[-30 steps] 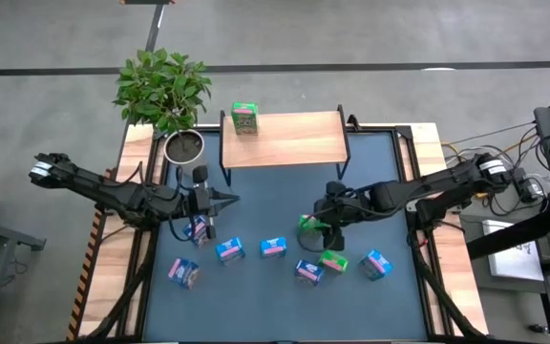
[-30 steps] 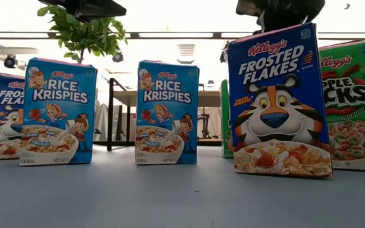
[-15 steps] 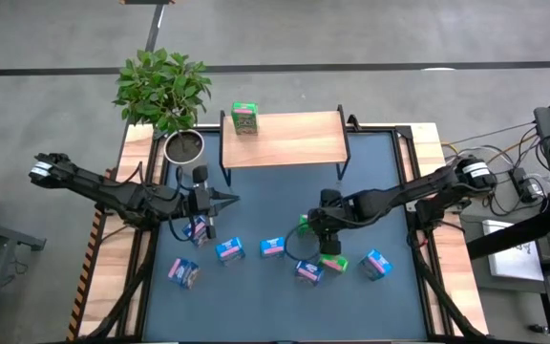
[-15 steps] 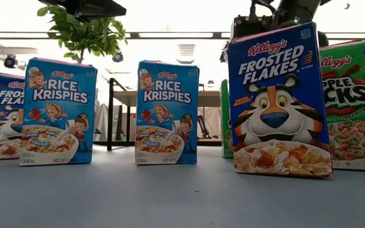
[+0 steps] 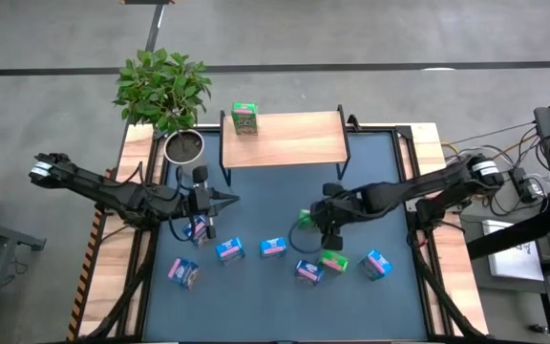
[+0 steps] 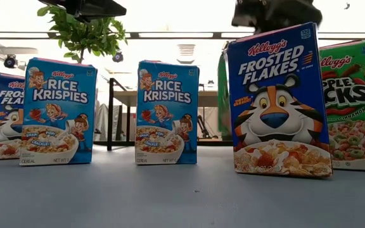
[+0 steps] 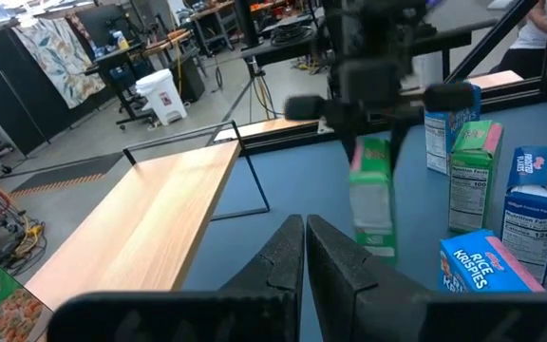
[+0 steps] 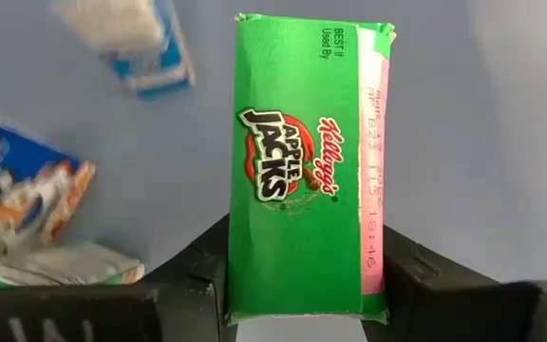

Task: Stack cereal on shelf
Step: Put the top green cereal box on the shelf

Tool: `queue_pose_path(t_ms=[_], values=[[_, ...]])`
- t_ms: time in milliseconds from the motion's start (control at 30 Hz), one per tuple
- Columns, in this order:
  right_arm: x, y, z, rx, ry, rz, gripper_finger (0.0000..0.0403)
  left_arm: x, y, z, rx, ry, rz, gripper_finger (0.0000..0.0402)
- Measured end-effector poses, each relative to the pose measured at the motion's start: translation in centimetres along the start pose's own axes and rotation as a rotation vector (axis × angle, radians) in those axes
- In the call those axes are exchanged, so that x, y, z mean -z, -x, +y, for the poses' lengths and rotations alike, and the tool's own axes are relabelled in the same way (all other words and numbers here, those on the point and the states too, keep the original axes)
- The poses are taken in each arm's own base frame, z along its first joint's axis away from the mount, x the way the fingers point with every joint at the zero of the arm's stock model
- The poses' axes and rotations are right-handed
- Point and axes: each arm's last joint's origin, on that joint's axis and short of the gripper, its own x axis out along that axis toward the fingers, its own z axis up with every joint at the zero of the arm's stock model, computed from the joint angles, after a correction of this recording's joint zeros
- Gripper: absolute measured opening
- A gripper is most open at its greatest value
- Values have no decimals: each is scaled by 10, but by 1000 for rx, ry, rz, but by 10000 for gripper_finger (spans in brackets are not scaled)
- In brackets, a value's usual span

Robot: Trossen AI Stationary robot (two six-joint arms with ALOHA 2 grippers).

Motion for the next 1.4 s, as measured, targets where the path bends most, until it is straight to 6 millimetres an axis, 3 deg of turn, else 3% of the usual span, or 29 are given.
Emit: queue_pose_path(t_ms=[333, 500, 900, 1100, 1400], values=[[-60, 65, -46, -4, -21, -200, 143, 0, 0, 0, -1, 2, -3, 0], [-87, 80, -79, 40, -15, -284, 142, -1, 0, 0, -1, 1, -5, 0], [-130, 42, -151, 174, 47, -270, 142, -1, 1, 1, -3, -6, -11, 0], [-143, 24, -167, 193, 73, -250, 151, -1, 1, 1, -4, -13, -11, 0], [-153, 3, -180, 178, 64, -214, 207, -1, 1, 1, -4, -20, -11, 0]])
